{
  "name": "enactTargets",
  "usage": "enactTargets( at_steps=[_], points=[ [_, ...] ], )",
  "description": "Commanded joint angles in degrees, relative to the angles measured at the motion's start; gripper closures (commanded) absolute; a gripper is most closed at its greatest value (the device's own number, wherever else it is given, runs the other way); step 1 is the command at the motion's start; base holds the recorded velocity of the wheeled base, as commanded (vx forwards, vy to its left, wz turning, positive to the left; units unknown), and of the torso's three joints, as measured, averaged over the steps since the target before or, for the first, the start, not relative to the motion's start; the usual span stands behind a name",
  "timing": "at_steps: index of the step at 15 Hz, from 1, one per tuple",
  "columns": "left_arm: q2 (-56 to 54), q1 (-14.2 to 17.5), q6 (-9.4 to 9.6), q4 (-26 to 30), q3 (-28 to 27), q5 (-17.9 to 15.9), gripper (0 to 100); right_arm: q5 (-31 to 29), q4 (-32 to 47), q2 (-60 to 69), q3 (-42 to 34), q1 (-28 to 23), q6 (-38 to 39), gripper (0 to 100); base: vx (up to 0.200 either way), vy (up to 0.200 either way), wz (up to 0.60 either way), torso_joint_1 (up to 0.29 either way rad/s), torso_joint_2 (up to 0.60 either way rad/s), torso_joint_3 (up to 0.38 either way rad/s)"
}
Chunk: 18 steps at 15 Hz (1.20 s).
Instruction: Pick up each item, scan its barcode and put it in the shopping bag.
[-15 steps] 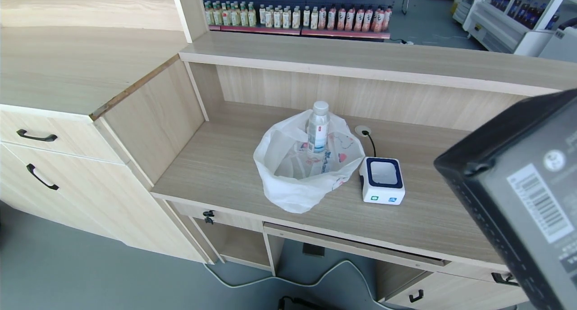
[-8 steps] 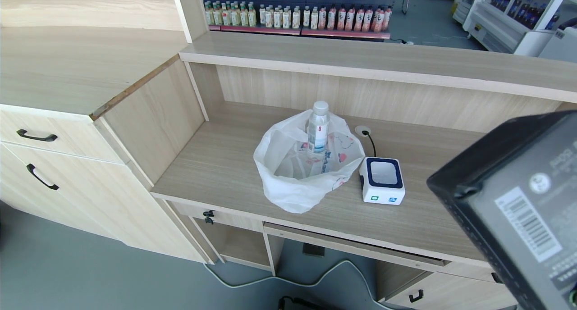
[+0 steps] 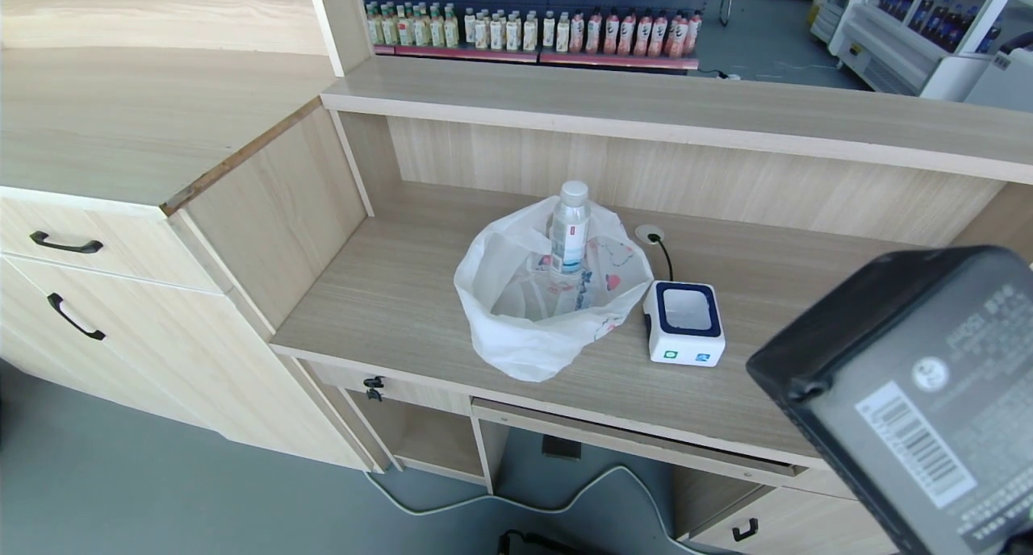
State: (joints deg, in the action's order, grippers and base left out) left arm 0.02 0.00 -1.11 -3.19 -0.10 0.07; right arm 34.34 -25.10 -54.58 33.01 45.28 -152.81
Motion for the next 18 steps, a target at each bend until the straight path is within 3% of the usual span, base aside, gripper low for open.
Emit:
enactTargets(
  at_steps=[1,4,6,7,8,10,13,15,18],
  points=[
    [0.0,0.0,-0.03,-0.1,0.0,0.0,0,0.0,0.1,-0.1,-0.1,-0.6,0.3,100,0.0,0.0,0.0,0.0,0.0,0.0],
    [0.0,0.0,-0.03,0.0,0.0,0.0,0,-0.1,-0.2,-0.2,0.3,-3.1,5.2,100,0.0,0.0,0.0,0.0,0.0,0.0],
    [0.0,0.0,-0.03,0.0,0.0,0.0,0,-7.5,-0.9,-1.0,-2.3,-18.5,41.1,100,0.0,0.0,0.0,0.0,0.0,0.0],
    [0.0,0.0,-0.03,-0.1,0.0,0.0,0,-8.9,-1.2,-0.8,-3.5,-22.0,49.6,100,0.0,0.0,0.0,0.0,0.0,0.0],
    [0.0,0.0,-0.03,-0.1,0.0,0.0,0,-9.3,-0.9,-0.8,-5.2,-33.7,68.8,100,0.0,0.0,0.0,0.0,0.0,0.0],
    [0.0,0.0,-0.03,0.0,0.0,0.0,0,-6.6,-1.1,-1.9,-6.6,-48.4,84.7,100,0.0,0.0,0.0,0.0,0.0,0.0],
    [0.0,0.0,-0.03,-0.1,0.0,0.0,0,-5.9,-1.3,-2.0,-6.9,-65.7,93.7,100,0.0,0.0,0.0,0.0,0.0,0.0],
    [0.0,0.0,-0.03,0.0,0.0,0.0,0,-5.9,-0.7,-1.2,-7.5,-68.7,93.7,100,0.0,0.0,0.0,0.0,0.0,0.0],
    [0.0,0.0,-0.03,0.0,0.0,0.0,0,-6.0,-1.0,-1.7,-6.9,-68.0,100.3,100,0.0,0.0,0.2,-0.001,0.0,0.002]
  ],
)
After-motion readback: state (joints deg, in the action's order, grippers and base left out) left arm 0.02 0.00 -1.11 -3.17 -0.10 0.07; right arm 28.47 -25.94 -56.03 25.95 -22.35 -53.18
